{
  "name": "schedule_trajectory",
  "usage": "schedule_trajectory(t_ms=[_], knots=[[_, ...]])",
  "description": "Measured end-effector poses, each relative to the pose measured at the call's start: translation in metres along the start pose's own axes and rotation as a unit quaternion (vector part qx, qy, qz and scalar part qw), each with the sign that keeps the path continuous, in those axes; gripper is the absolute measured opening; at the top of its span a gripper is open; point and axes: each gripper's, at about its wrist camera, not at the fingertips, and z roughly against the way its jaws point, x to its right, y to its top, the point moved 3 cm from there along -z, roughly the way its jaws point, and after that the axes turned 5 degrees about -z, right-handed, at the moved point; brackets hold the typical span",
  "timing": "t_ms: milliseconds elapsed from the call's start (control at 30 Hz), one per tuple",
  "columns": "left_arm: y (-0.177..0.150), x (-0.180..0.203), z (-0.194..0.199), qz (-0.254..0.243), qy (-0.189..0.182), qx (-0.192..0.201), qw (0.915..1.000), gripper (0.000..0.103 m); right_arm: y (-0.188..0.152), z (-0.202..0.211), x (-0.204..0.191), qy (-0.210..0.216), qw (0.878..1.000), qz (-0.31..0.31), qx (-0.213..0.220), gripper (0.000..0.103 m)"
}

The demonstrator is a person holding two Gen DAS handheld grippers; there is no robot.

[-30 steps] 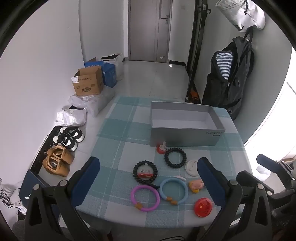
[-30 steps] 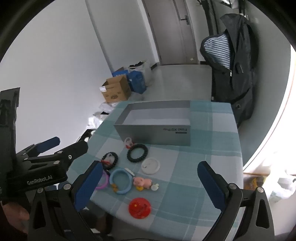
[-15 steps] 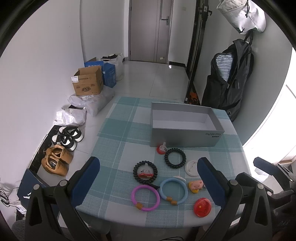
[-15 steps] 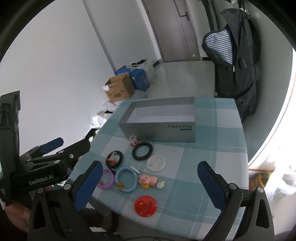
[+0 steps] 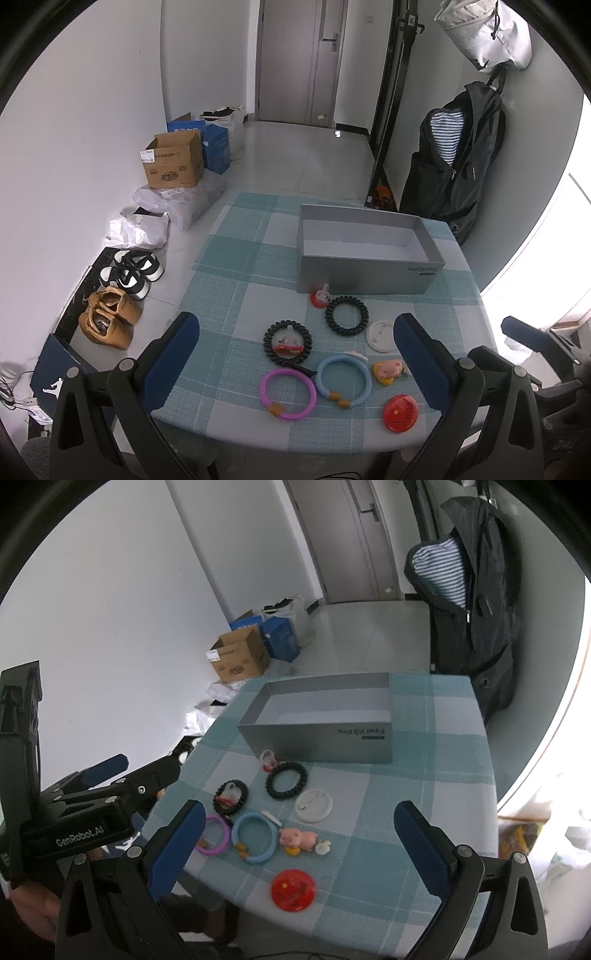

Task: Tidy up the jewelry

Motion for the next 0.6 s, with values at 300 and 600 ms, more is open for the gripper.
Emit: schedule_trajectory(t_ms=[300,600], knots=[[-0.0025,-0.0023,-0.0005,0.007,-0.009,-0.006,0.9999,0.102,0.001,-0.0003,0.0006,0.002,1.0,-0.003,0.001,0.102],[-0.0024,-0.0033,-0.001,0.004,-0.014,-0.008,0.9999,0.102,0.0,-0.0026,-0.002,0.008,1.0,0.0,0.002,0.102]])
